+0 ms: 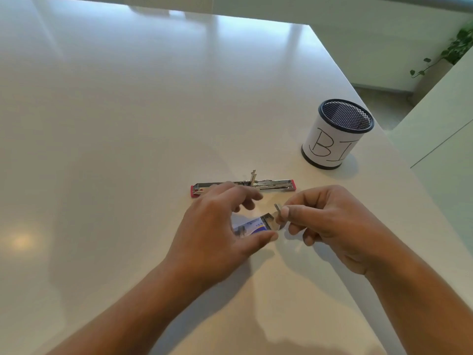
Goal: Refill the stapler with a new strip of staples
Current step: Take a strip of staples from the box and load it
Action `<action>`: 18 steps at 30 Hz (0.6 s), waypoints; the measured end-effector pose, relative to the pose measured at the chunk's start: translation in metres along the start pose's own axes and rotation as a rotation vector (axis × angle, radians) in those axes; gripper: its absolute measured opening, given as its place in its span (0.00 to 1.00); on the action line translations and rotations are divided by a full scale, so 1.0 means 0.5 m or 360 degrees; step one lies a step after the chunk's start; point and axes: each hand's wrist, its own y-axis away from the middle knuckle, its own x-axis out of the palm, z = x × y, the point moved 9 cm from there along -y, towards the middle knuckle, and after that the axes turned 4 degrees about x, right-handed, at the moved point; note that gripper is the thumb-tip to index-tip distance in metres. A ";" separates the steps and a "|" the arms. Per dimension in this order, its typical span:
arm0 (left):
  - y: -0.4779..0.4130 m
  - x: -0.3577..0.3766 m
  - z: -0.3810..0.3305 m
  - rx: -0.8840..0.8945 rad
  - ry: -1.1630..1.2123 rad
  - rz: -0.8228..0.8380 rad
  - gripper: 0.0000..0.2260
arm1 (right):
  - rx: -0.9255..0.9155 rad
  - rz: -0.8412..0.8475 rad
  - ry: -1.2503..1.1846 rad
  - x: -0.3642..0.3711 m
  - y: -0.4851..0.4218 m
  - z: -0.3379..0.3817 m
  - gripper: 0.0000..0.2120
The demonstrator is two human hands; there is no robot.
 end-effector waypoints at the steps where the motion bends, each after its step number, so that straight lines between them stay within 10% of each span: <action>1: -0.001 -0.009 -0.005 0.0023 0.0088 -0.0056 0.21 | 0.0004 0.0034 -0.0061 0.005 0.002 0.001 0.07; 18: 0.000 -0.025 -0.032 0.0219 0.0347 -0.0177 0.08 | -0.0046 0.0241 -0.0325 0.045 0.013 0.011 0.17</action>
